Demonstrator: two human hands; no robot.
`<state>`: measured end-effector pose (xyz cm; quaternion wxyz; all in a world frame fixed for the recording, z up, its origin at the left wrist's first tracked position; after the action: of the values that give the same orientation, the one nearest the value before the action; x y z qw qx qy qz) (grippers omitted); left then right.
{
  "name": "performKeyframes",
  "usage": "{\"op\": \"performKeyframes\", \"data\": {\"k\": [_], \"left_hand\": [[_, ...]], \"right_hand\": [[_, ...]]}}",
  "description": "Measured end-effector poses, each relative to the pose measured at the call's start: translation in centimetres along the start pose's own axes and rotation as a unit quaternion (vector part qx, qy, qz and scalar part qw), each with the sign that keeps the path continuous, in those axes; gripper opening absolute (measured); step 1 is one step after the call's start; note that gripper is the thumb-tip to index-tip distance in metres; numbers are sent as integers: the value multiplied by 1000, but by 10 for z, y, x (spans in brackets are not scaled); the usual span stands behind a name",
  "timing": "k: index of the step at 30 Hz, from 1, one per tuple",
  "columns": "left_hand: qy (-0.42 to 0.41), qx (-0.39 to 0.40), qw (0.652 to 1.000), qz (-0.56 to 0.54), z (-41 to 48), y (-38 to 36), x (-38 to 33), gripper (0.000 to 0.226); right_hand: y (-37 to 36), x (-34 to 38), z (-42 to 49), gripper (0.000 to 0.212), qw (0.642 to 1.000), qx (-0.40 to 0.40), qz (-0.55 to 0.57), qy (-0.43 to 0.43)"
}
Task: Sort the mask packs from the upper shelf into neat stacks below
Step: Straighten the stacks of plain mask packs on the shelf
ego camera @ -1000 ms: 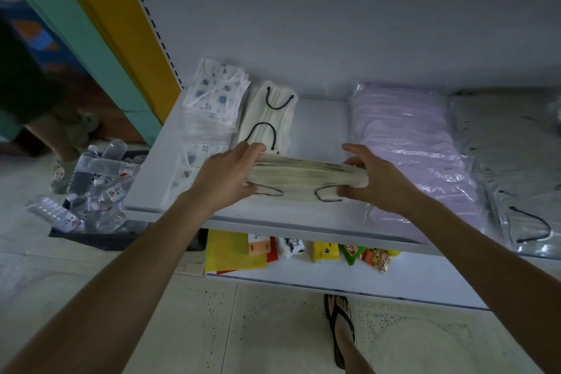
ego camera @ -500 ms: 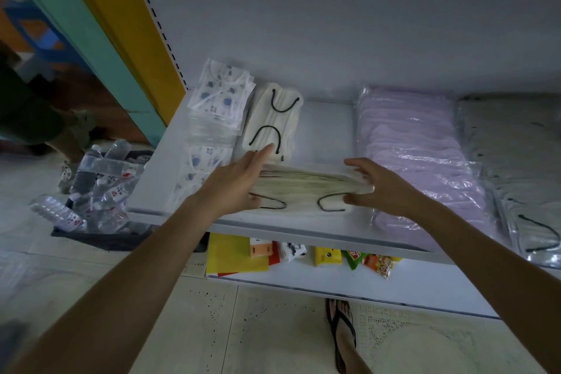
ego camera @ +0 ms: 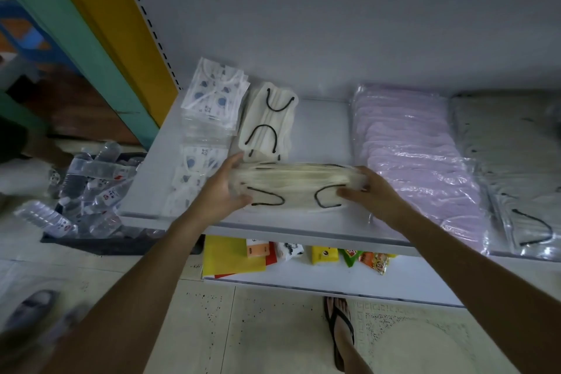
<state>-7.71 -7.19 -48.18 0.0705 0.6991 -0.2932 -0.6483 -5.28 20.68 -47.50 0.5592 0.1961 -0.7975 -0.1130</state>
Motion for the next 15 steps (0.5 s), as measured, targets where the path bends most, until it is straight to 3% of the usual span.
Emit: {"op": "performKeyframes", "data": {"k": [2,5,10,12,15], "left_hand": [[-23,-32,999,-10,3,-3,-5,71],[-50,-41,997,-38,4,-5,-6,70],[-39,48,995,-73,3,-16,2,84],[-33,39,996,-78,7,-15,7,80],[-4,-22,996,-82,8,-7,13,62]], "right_hand": [[-1,2,-2,28,998,-59,21,29],[-4,4,-6,26,991,-99,67,58],[-13,-10,-6,37,997,-62,0,47],[-10,-2,-5,55,998,-27,-24,54],[-1,22,-10,53,998,46,30,26]]}}
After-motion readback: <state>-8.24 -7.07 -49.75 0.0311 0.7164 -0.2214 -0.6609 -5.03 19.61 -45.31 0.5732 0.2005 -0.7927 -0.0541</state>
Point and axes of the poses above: each hand's wrist, its own z-axis towards the middle knuckle, its own y-axis out of the back of the hand, x = y × z, the point moved 6 cm from there along z, towards the middle knuckle, and after that the axes turned 3 degrees about x, right-handed, at the moved point
